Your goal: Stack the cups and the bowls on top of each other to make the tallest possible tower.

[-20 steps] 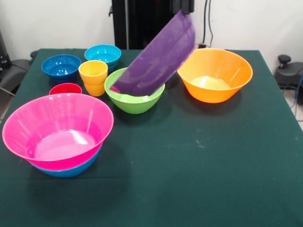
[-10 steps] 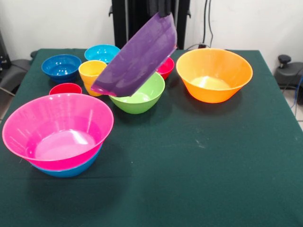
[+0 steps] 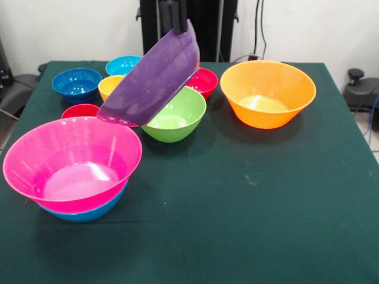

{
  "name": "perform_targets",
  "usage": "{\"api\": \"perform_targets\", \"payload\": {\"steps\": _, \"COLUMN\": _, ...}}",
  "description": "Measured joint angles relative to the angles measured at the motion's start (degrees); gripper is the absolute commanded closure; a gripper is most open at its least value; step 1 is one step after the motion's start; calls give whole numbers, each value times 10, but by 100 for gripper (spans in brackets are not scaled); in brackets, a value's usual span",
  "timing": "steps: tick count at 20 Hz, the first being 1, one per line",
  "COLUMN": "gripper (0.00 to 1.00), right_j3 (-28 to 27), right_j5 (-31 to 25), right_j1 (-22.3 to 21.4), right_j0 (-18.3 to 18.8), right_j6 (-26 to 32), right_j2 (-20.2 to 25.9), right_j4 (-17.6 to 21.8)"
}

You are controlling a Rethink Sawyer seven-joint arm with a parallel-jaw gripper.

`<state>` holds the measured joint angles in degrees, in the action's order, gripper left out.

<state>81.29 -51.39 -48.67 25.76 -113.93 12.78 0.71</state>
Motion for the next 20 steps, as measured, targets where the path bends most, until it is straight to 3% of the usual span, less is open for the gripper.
{"api": "perform_targets", "payload": {"steps": 20, "gripper": 100, "right_j3": 1, "right_j5": 0, "right_j1": 35, "right_j0": 67, "right_j6": 0, "right_j2": 83, "right_j4": 29}}
